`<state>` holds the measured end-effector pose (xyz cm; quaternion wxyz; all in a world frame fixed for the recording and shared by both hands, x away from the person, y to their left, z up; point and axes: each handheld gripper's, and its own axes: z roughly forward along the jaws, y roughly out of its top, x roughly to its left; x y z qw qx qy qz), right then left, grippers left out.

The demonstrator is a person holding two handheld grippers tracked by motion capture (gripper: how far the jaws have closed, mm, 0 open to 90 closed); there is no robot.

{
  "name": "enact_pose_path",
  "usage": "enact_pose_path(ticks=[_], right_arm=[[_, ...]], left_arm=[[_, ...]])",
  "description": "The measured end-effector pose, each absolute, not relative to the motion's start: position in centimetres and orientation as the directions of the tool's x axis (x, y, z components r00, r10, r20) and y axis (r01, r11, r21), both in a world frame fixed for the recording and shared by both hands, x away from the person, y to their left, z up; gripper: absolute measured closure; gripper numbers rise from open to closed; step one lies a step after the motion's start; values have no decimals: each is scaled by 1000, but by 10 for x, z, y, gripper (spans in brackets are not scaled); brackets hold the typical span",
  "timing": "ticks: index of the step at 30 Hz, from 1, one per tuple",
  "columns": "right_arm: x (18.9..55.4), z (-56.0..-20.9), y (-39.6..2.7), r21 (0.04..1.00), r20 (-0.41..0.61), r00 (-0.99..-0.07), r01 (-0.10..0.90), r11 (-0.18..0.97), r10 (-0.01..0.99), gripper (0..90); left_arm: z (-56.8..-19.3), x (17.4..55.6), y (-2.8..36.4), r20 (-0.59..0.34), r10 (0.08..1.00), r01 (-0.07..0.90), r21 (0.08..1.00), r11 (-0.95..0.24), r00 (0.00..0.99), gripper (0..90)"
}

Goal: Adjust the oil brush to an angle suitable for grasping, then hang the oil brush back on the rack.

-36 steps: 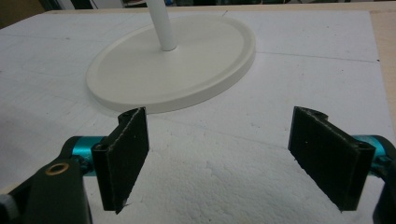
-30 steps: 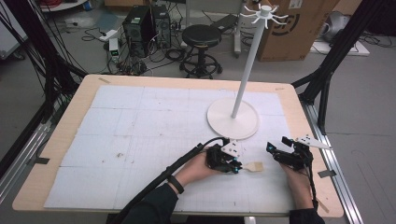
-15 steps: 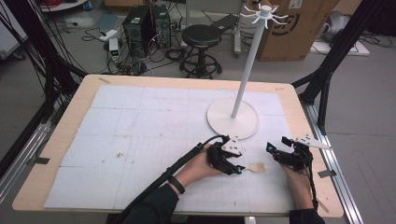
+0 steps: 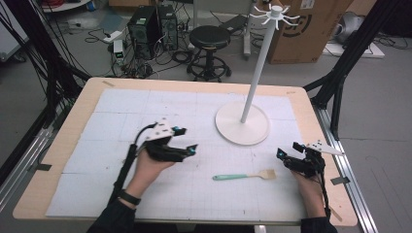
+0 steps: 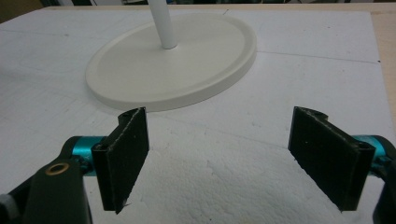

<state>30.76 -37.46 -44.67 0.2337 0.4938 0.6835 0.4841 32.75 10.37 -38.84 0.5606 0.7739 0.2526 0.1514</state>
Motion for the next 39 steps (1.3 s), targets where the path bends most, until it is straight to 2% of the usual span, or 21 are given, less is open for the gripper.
enact_pose_path(ticks=[1,3,14,21,24,28,31,39], right_arm=[[308,-447,-374,893,155,-404,447,46,902,197],[308,-447,-374,892,156,-402,449,45,902,198],[308,-447,-373,894,148,-404,445,52,903,198],[308,-447,-374,892,154,-395,450,44,906,197],[308,-447,-373,892,151,-396,449,48,906,197],[308,-447,-372,893,141,-399,446,57,906,198],[308,-447,-373,894,139,-402,445,60,905,197],[308,-447,-373,894,144,-409,444,59,901,197]], left_arm=[[-390,325,132,-66,606,237,949,-207,793,277],[-392,322,158,-74,640,248,951,-187,765,259],[-417,306,243,-70,734,259,955,-147,676,213],[-435,308,261,-89,777,303,943,-134,623,215],[-439,306,265,-94,778,292,949,-118,621,251],[-447,306,267,-127,787,307,948,-83,604,249],[-446,305,268,-110,799,290,953,-83,591,246],[-448,306,269,-135,804,311,948,-65,579,228]])
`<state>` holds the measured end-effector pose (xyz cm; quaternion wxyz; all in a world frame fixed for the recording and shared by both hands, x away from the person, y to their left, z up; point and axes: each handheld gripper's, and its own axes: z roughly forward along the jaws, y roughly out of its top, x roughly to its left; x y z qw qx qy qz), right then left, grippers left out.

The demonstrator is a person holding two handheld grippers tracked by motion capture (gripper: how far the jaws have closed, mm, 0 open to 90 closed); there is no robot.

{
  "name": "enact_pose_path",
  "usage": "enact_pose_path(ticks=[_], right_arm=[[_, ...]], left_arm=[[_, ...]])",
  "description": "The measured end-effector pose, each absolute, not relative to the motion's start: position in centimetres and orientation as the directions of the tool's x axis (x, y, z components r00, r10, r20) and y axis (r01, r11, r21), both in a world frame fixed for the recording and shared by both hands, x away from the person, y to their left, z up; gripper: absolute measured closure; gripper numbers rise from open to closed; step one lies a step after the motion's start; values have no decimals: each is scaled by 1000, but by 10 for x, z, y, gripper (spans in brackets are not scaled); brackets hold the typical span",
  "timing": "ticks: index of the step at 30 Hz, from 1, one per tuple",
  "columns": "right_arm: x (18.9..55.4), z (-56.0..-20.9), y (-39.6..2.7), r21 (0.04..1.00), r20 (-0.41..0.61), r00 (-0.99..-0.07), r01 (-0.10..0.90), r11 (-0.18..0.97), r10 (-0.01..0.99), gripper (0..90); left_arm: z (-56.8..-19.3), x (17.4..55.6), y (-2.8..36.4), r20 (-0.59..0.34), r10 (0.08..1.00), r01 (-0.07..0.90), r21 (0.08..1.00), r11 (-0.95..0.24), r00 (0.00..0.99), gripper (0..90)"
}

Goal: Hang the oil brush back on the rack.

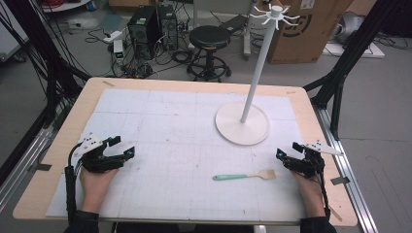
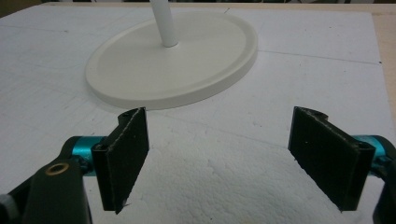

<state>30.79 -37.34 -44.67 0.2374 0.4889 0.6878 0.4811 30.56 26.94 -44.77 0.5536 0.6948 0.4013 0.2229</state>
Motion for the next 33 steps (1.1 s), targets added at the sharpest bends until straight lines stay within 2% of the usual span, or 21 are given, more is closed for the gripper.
enact_pose_path(ticks=[7,15,18,25,33], right_arm=[[307,-446,-374,896,148,-428,441,62,892,193],[301,-435,-372,915,142,-559,389,107,817,164],[298,-428,-365,927,104,-642,340,161,760,160],[296,-429,-354,919,69,-714,317,234,697,165],[296,-431,-344,908,96,-779,324,267,620,199]], left_arm=[[-448,306,269,-134,805,313,947,-67,577,214],[-448,307,270,-144,806,324,944,-62,573,214],[-448,307,269,-141,807,324,944,-66,573,217],[-448,307,268,-136,810,326,942,-72,571,224],[-448,307,267,-127,812,328,941,-83,570,231]])
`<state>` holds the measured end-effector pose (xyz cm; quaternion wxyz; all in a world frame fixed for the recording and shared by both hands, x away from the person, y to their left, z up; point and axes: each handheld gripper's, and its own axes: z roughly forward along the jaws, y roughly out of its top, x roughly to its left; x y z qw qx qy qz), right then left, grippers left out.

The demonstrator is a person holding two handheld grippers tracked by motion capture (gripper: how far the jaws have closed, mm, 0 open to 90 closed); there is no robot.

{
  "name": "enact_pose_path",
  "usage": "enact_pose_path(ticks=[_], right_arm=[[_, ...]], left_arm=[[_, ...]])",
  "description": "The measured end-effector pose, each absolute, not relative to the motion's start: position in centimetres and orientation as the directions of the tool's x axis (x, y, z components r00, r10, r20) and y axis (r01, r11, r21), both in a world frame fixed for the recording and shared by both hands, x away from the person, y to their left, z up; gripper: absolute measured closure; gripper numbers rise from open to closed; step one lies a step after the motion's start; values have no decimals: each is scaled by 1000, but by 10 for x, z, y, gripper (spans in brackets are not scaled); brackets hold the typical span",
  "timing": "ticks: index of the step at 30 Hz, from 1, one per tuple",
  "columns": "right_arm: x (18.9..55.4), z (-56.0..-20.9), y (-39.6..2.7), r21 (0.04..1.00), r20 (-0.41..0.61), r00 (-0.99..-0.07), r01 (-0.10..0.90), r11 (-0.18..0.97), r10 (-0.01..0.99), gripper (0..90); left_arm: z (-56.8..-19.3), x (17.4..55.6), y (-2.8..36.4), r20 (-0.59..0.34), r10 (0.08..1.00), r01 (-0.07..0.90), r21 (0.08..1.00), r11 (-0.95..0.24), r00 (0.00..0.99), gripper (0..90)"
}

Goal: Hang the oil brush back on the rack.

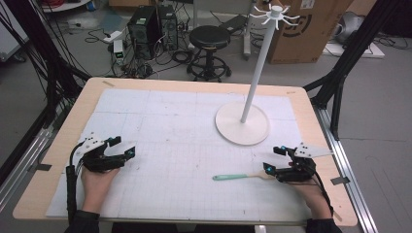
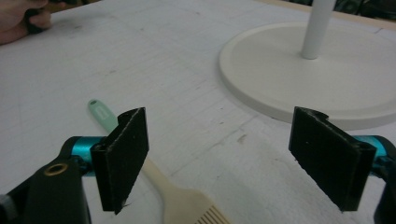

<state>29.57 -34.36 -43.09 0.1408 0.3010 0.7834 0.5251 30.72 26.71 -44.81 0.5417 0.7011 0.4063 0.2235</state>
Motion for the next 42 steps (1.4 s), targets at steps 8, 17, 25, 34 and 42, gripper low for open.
enact_pose_path(ticks=[8,17,25,34,42], right_arm=[[295,-434,-333,889,95,-829,320,328,551,217],[297,-439,-319,851,76,-864,316,419,497,327],[296,-442,-311,829,35,-890,280,484,455,448],[297,-446,-304,799,41,-913,273,536,405,533],[297,-450,-299,766,40,-922,277,580,386,592]], left_arm=[[-448,307,266,-117,813,326,941,-93,570,238],[-448,307,265,-108,813,322,941,-102,572,243],[-448,307,264,-99,814,320,941,-111,572,244],[-448,306,264,-96,815,320,941,-114,572,248],[-448,306,264,-92,815,317,941,-116,572,253]])
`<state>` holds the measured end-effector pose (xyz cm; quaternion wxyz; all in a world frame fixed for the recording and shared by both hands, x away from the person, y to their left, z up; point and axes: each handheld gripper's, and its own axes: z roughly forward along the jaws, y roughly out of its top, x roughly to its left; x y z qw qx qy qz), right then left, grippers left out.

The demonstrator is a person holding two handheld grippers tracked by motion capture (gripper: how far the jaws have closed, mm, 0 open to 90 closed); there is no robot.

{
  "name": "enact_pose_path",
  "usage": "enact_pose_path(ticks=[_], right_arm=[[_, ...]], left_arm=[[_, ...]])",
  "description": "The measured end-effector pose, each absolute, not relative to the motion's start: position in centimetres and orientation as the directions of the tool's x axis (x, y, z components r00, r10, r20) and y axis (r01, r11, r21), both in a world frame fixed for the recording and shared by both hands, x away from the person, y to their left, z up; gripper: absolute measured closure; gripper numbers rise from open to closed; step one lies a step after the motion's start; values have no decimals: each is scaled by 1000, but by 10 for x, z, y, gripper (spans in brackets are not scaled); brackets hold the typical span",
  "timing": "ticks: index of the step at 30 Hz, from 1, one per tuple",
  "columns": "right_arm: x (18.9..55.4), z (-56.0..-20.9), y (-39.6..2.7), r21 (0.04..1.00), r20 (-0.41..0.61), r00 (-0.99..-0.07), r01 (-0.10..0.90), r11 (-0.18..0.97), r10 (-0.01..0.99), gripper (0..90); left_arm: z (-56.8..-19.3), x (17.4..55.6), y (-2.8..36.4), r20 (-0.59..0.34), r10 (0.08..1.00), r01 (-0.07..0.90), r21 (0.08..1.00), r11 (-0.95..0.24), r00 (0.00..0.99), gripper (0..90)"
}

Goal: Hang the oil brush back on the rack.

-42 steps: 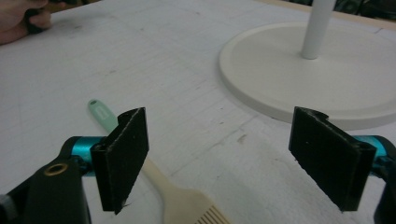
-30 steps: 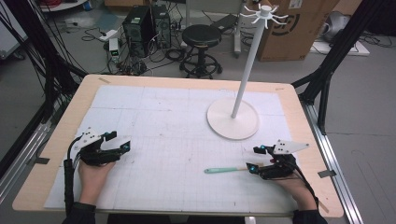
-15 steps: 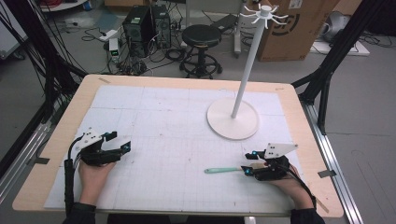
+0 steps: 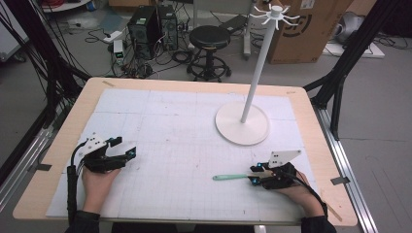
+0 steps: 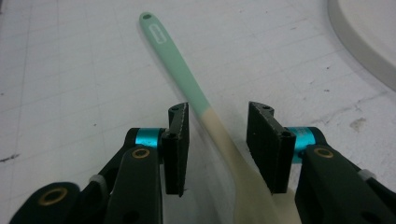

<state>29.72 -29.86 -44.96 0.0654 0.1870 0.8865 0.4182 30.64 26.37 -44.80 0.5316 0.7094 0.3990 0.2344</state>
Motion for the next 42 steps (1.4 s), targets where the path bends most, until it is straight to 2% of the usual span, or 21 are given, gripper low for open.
enact_pose_path(ticks=[3,10,19,42], right_arm=[[297,-450,-297,763,28,-925,264,590,378,614],[296,-449,-295,760,22,-932,251,600,362,758],[298,-448,-295,754,27,-926,266,600,376,826],[299,-445,-293,733,40,-910,307,607,413,803]], left_arm=[[-448,306,264,-88,816,317,941,-120,571,255],[-448,306,263,-88,816,317,941,-121,572,260],[-448,306,263,-81,816,316,940,-128,572,262],[-448,306,262,-78,815,313,941,-131,574,264]])
